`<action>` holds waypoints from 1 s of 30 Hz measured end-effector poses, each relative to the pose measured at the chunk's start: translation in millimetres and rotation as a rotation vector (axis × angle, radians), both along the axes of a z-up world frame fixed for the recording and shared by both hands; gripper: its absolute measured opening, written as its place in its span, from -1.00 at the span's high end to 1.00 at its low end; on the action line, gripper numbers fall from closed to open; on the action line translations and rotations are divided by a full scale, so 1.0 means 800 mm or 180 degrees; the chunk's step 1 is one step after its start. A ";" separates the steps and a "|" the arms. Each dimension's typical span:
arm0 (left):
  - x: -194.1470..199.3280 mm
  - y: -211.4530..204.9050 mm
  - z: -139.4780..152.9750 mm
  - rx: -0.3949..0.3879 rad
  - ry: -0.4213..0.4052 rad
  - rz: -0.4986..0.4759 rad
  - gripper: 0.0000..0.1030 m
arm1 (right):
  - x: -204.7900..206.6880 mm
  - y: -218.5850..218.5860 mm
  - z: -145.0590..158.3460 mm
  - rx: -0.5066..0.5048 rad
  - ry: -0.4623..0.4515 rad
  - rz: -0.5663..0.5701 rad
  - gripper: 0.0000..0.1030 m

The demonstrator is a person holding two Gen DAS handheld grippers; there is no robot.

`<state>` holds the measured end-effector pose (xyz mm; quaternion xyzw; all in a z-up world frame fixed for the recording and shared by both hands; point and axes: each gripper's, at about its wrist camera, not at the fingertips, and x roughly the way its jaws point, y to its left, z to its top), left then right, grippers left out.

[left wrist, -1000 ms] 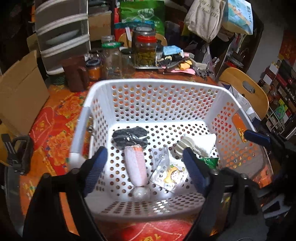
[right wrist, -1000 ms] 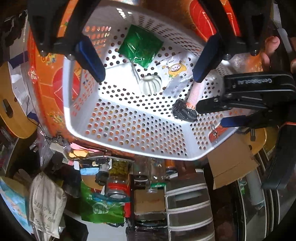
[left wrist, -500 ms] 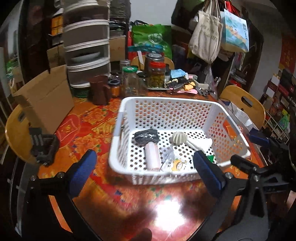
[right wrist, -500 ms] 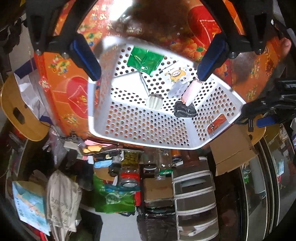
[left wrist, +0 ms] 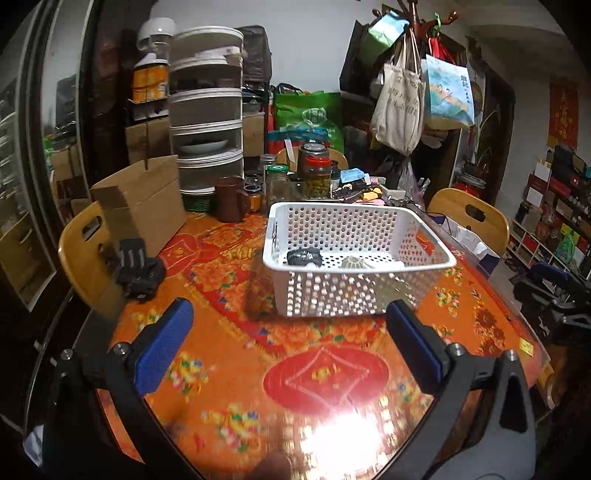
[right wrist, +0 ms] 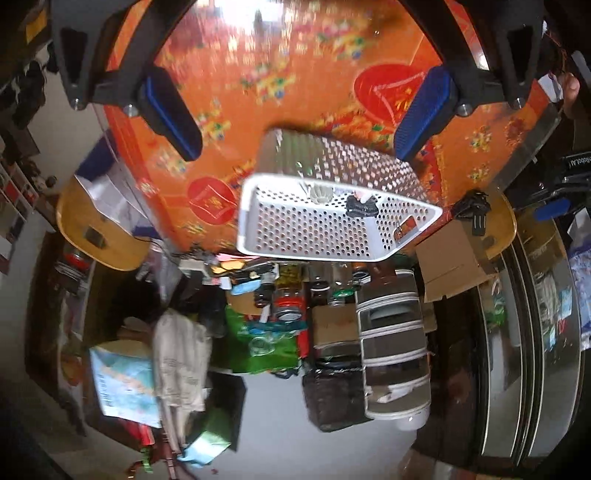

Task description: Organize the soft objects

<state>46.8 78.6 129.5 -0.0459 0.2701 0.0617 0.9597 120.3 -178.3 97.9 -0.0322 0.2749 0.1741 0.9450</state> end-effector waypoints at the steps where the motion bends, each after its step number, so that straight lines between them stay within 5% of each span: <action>1: -0.012 -0.002 0.000 -0.0018 -0.0018 -0.0008 -1.00 | -0.012 -0.004 0.000 0.0031 -0.0021 -0.0005 -1.00; 7: -0.096 -0.034 0.001 0.0046 -0.0181 0.0005 -1.00 | -0.096 -0.022 -0.007 0.0241 -0.0061 -0.0039 -1.00; 13: -0.136 -0.071 -0.009 0.0029 -0.0240 -0.0036 -1.00 | -0.162 -0.007 -0.003 0.0116 -0.0285 0.0141 -1.00; 30: -0.118 -0.088 -0.036 0.0078 -0.0114 -0.0052 -1.00 | -0.155 -0.001 -0.027 0.0065 -0.0159 0.0098 -1.00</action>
